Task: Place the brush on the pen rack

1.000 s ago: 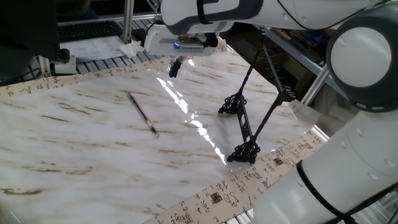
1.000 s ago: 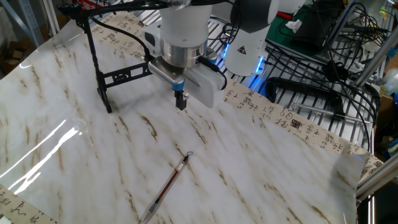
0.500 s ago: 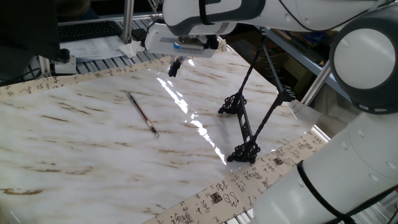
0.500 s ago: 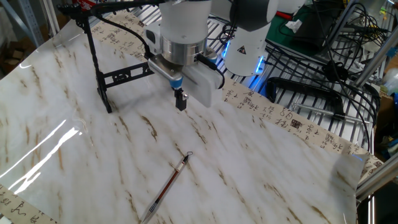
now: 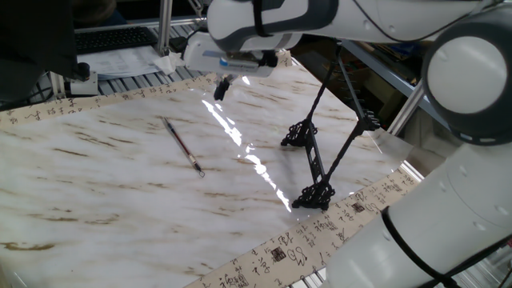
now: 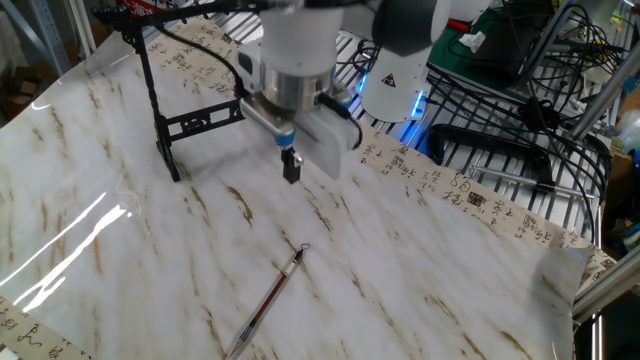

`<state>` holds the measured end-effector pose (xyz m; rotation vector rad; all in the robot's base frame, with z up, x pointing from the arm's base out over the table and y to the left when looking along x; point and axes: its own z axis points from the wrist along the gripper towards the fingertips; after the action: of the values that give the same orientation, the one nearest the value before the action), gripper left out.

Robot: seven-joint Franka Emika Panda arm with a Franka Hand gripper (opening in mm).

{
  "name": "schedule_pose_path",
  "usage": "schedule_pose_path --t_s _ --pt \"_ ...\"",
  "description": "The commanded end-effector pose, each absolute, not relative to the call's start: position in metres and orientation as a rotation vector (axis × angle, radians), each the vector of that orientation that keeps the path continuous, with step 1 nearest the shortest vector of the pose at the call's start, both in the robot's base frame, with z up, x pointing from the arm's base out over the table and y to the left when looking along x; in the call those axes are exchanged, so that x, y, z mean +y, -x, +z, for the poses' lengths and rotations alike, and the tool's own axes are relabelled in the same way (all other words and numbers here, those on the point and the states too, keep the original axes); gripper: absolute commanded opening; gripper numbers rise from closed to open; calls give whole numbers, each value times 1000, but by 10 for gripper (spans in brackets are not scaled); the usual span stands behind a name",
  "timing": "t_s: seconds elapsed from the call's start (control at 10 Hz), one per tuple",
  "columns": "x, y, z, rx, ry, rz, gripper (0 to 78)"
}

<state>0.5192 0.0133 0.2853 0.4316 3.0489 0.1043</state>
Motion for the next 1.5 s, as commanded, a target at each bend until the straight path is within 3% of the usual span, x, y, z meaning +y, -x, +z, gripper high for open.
schedule_pose_path --t_s 0.1,0.7,1.5 --pt "30 -531 247 3035 -441 59 0" --pt "37 -538 181 3009 -428 33 0" --pt "33 -537 145 3026 -416 22 0"
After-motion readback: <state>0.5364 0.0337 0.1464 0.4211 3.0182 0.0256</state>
